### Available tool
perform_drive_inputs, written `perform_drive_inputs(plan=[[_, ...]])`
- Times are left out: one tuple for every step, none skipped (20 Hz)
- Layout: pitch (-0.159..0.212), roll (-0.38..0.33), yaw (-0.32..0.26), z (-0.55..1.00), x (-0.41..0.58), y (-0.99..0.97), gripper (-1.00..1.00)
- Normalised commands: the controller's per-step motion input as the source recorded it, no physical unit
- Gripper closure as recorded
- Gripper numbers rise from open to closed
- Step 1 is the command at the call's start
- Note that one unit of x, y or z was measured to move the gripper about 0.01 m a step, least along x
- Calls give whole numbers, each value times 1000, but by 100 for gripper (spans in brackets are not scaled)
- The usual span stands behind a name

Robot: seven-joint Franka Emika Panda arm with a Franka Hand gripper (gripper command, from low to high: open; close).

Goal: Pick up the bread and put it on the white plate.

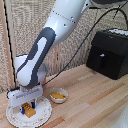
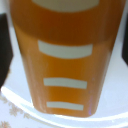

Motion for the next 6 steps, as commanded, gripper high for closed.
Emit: perform_drive_inputs(plan=[[24, 34, 62, 394, 49, -11, -100], [33, 11, 51, 540, 126, -3, -100], [12, 36, 30, 671, 57, -151, -100], [21, 25, 0, 751, 117, -111, -100], [26, 2, 0, 763, 146, -46, -100], [71, 43, 0, 709, 197, -74, -100]])
